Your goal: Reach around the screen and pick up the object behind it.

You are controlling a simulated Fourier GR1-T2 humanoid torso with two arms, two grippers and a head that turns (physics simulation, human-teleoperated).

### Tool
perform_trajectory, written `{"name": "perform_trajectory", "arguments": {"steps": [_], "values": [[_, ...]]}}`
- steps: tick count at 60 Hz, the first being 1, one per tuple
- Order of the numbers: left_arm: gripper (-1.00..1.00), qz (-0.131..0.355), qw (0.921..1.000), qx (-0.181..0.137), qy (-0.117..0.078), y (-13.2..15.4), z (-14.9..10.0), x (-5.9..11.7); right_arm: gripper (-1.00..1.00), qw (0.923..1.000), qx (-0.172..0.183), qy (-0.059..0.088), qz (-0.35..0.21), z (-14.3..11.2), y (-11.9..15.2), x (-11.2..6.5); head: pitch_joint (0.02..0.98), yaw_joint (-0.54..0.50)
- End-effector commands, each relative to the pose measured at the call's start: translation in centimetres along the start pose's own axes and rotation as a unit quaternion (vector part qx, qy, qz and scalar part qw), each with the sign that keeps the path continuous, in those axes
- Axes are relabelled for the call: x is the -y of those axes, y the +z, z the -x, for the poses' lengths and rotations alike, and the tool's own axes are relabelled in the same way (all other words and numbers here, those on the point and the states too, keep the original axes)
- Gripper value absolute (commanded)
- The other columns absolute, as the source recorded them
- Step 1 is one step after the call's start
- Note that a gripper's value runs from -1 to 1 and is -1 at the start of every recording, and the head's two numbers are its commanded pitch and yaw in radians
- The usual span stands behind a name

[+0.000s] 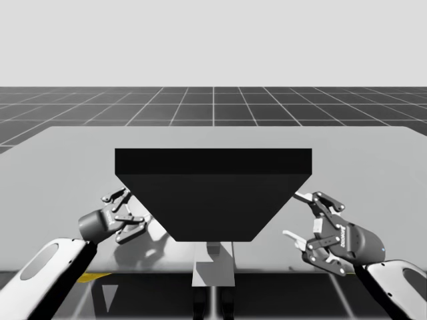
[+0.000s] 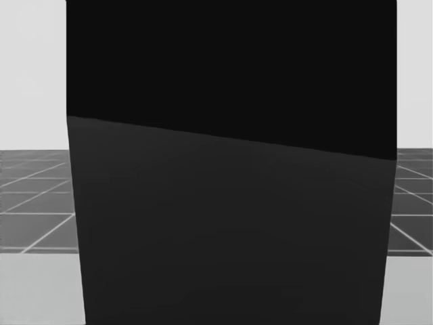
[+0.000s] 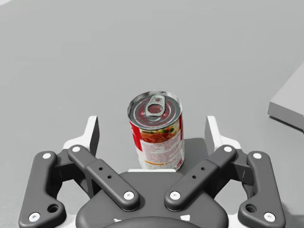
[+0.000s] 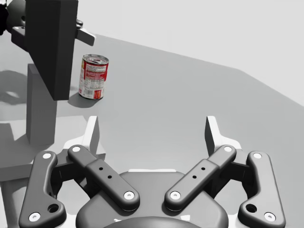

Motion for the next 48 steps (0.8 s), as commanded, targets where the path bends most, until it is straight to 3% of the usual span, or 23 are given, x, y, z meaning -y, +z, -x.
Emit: {"name": "perform_trajectory", "arguments": {"steps": [1,22,30,31,33,34,35,37,48], "values": [[-1.0,0.006,0.9998,-0.018,0.01,-2.1,1.9,-0.4,-1.0,0.9997,0.002,-0.004,-0.023,0.1,0.0,-0.5,0.188,0.03],[-1.0,0.03,0.9988,-0.035,0.016,-6.2,3.0,-0.9,-1.0,0.9996,0.006,0.001,-0.028,0.3,-0.1,-0.7,0.197,0.02],[-1.0,0.038,0.9974,-0.049,0.036,-7.2,3.8,-0.7,-1.0,0.9996,0.006,0.003,-0.028,0.3,0.0,-0.8,0.199,0.02],[-0.96,0.039,0.9973,-0.052,0.035,-7.2,4.0,-0.6,-1.0,0.9996,0.006,0.005,-0.028,0.3,0.0,-0.8,0.199,0.01],[-0.46,0.039,0.9971,-0.054,0.037,-7.2,4.3,-0.5,-1.0,0.9996,0.006,0.004,-0.028,0.3,0.0,-0.9,0.199,0.01],[0.36,0.041,0.9968,-0.055,0.04,-7.1,4.4,-0.5,-1.0,0.9996,0.007,0.004,-0.028,0.3,0.1,-0.9,0.199,0.01],[0.73,0.042,0.9967,-0.056,0.041,-7.1,4.5,-0.4,-1.0,0.9996,0.007,0.004,-0.028,0.3,0.1,-0.9,0.199,0.01],[0.96,0.043,0.9965,-0.058,0.042,-6.9,4.6,-0.4,-1.0,0.9996,0.007,0.006,-0.026,0.2,0.1,-0.9,0.198,0.01],[1.0,0.038,0.9975,-0.05,0.033,-5.6,3.9,0.0,-1.0,0.9997,0.009,0.006,-0.023,0.3,0.3,-0.8,0.193,0.0]]}}
